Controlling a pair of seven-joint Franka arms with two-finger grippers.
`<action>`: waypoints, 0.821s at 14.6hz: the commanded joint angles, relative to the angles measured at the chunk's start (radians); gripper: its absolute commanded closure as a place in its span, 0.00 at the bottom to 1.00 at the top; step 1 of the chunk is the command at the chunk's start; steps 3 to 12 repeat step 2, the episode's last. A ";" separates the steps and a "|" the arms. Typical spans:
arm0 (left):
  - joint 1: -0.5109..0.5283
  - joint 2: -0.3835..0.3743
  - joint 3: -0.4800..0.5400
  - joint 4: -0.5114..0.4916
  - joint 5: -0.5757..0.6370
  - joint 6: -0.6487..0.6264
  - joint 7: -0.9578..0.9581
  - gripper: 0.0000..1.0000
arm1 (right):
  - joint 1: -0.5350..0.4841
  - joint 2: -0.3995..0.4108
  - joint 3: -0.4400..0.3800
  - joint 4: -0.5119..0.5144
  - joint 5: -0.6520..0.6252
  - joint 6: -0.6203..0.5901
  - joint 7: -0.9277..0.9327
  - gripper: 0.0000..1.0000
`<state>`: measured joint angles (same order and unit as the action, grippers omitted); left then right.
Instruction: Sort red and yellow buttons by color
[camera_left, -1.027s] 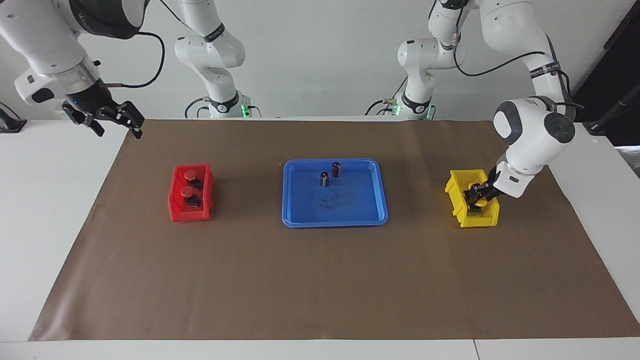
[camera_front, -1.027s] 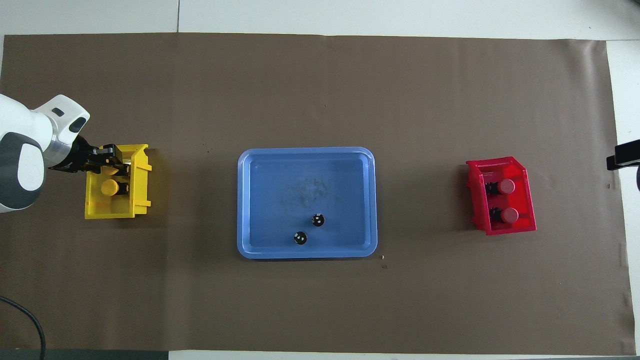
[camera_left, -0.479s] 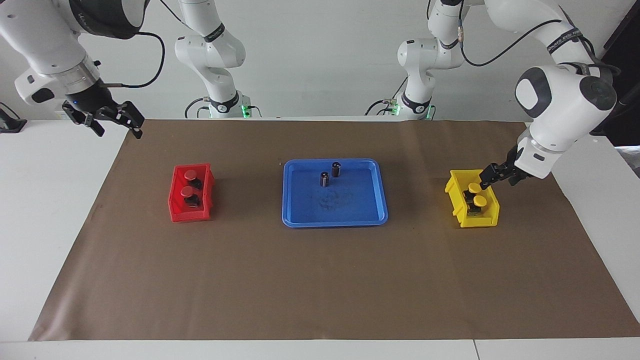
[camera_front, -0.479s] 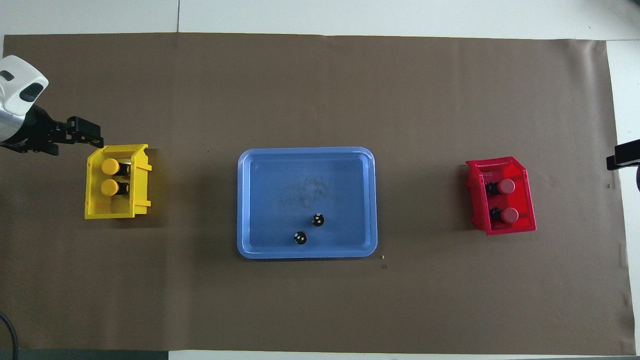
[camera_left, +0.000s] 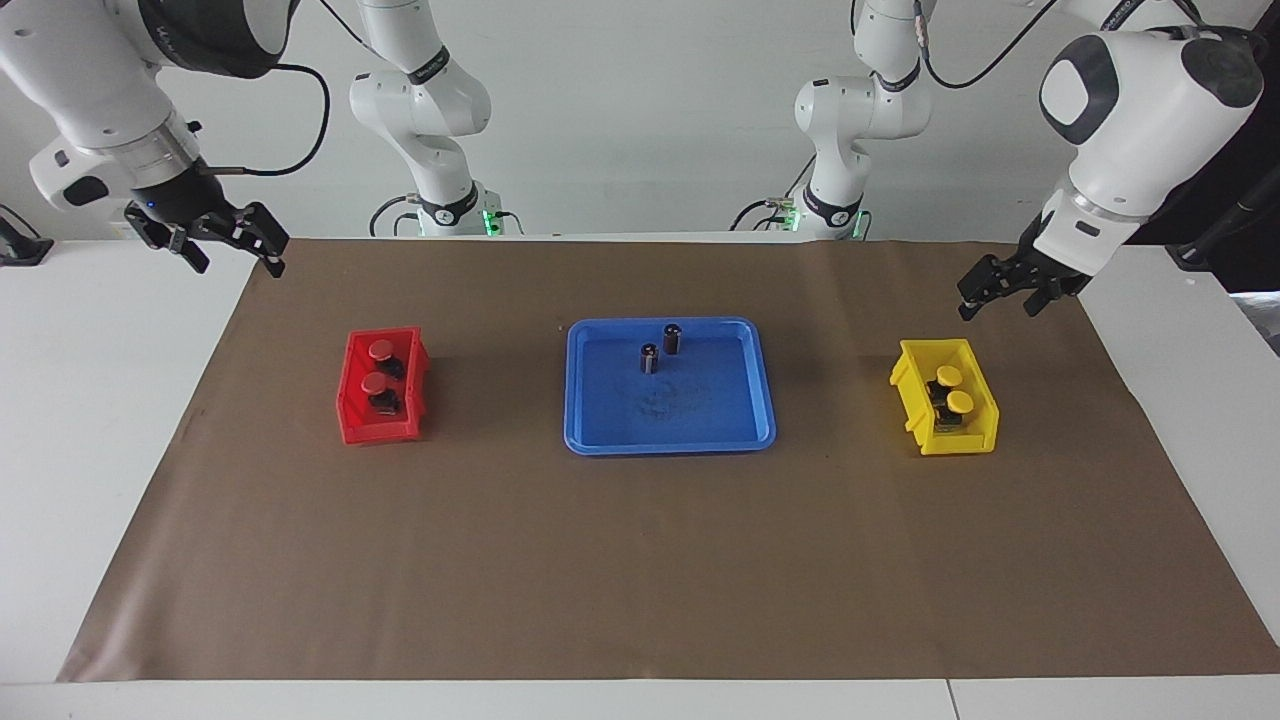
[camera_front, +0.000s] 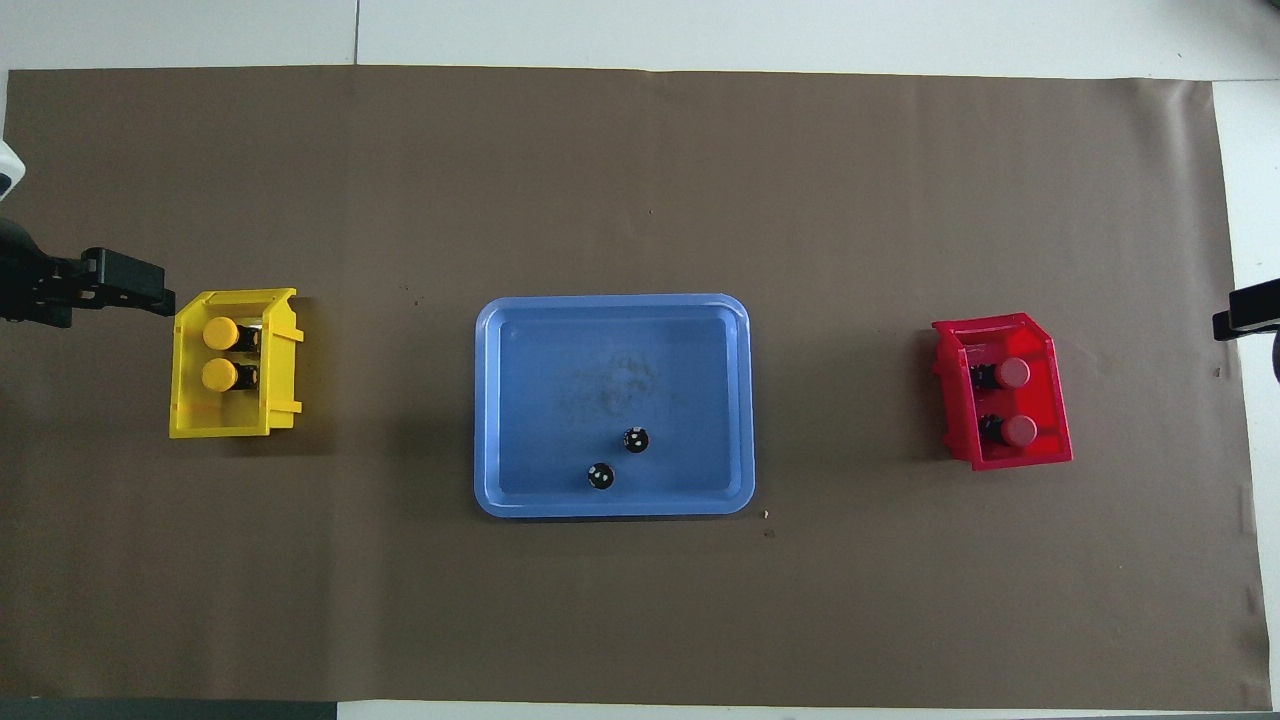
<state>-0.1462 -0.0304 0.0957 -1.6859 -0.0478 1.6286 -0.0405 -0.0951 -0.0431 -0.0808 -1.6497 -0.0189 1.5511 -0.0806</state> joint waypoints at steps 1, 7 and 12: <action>-0.007 -0.011 0.001 0.061 0.020 -0.071 0.011 0.00 | 0.000 -0.003 0.003 -0.004 0.005 -0.003 0.015 0.00; -0.007 -0.010 0.001 0.063 0.020 -0.069 0.011 0.00 | 0.000 -0.003 0.003 -0.004 0.005 -0.003 0.015 0.00; -0.007 -0.010 0.001 0.063 0.020 -0.069 0.011 0.00 | 0.000 -0.003 0.003 -0.004 0.005 -0.003 0.015 0.00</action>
